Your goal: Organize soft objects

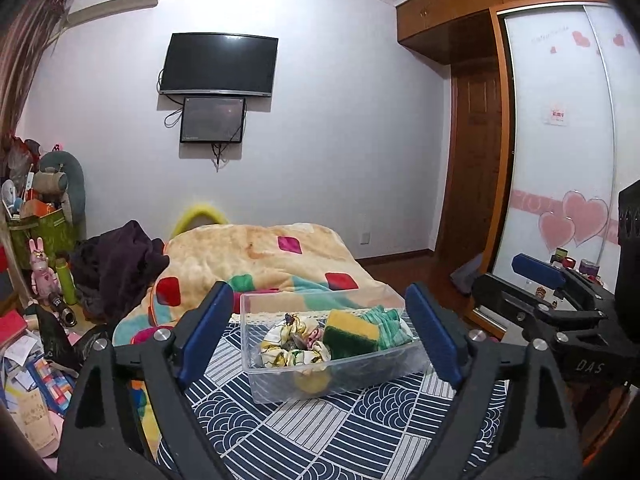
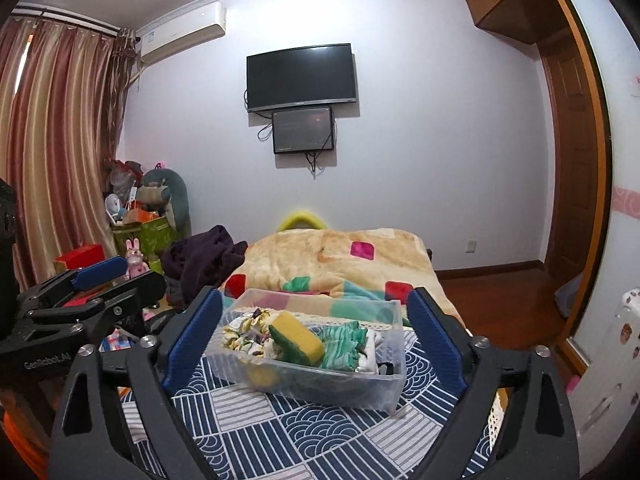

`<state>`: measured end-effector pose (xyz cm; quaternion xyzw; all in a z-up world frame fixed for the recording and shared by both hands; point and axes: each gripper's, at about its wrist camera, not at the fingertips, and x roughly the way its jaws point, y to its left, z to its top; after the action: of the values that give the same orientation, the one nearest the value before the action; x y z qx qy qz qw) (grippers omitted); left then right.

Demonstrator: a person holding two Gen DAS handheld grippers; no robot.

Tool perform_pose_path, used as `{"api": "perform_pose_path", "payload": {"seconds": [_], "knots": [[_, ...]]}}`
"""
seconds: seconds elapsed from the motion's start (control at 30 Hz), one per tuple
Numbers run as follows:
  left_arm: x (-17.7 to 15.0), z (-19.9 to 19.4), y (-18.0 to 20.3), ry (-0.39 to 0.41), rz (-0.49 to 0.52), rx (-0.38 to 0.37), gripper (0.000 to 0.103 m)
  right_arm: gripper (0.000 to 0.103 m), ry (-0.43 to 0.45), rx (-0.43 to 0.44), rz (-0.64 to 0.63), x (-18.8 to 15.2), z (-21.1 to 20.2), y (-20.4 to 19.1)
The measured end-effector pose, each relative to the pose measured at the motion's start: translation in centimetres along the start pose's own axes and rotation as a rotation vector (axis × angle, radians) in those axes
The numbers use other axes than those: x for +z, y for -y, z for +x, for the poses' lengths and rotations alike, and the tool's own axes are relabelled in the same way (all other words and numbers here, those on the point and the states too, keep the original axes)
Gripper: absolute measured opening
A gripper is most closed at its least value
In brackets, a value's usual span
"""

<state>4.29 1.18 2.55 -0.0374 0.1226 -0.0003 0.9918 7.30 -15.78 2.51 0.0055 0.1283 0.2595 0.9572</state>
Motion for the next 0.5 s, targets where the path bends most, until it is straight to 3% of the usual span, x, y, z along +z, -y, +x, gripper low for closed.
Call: {"api": "perform_pose_path", "payload": {"seconds": [0.5], "knots": [[-0.15, -0.53, 0.32, 0.008, 0.007, -0.01, 0.091, 0.1, 0.016, -0.001, -0.003, -0.07, -0.7, -0.01]]}}
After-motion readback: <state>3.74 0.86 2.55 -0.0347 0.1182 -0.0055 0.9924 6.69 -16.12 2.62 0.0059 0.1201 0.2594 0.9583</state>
